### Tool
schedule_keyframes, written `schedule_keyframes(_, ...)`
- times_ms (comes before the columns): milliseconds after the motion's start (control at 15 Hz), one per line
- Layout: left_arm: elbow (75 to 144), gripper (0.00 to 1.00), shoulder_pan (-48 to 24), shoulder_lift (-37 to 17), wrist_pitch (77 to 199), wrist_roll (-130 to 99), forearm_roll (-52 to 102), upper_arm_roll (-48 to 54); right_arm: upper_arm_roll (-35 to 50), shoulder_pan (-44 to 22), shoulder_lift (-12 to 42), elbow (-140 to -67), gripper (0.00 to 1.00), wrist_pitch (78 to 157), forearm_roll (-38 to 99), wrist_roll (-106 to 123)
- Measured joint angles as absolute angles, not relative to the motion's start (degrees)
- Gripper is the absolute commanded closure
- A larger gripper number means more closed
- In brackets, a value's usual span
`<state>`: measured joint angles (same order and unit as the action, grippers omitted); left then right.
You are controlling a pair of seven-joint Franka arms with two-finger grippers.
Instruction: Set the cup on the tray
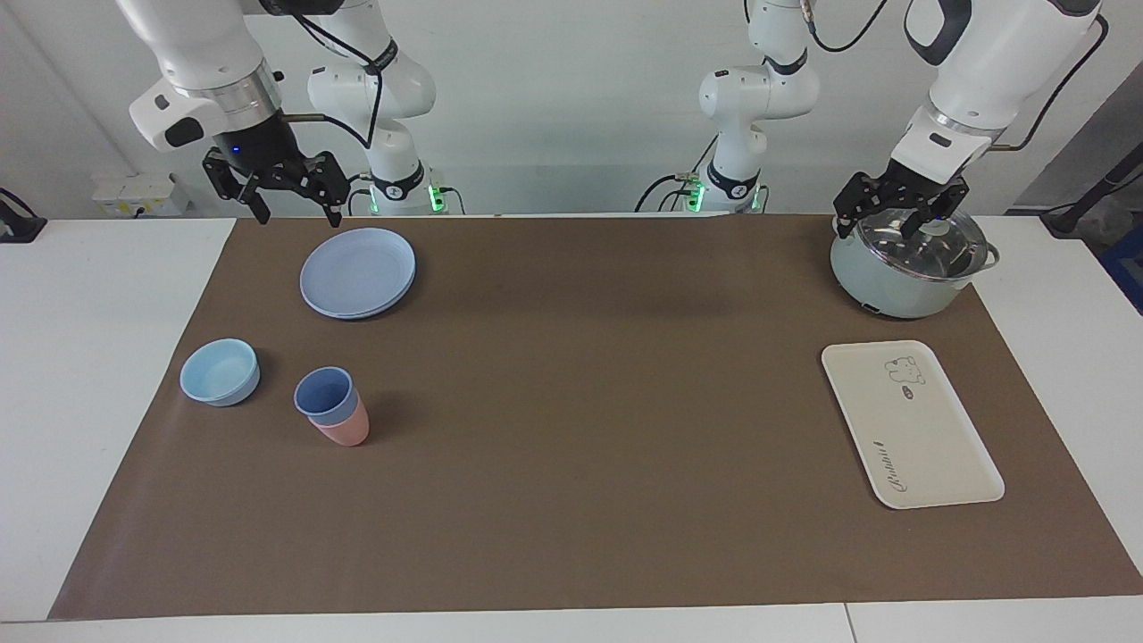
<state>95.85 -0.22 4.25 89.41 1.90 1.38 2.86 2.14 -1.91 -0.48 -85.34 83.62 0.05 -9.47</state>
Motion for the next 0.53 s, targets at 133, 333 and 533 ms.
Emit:
schedule_keyframes(133,95.85,0.0,-0.22,4.25,89.41,1.9,1.38,2.86,2.14,-1.91,-0.52,-85.34,0.0,83.62,0.05,-9.47)
schedule_keyframes(333,95.85,0.0,-0.22,4.25,89.41,1.9,1.38,2.86,2.23,-1.91,-0.65,-85.34,0.0,83.62,0.05,-9.47)
schedule_keyframes(533,95.85,0.0,-0.22,4.25,89.41,1.9,1.38,2.86,2.2,-1.82,-0.74,-85.36,0.01,83.41,0.05,-9.47)
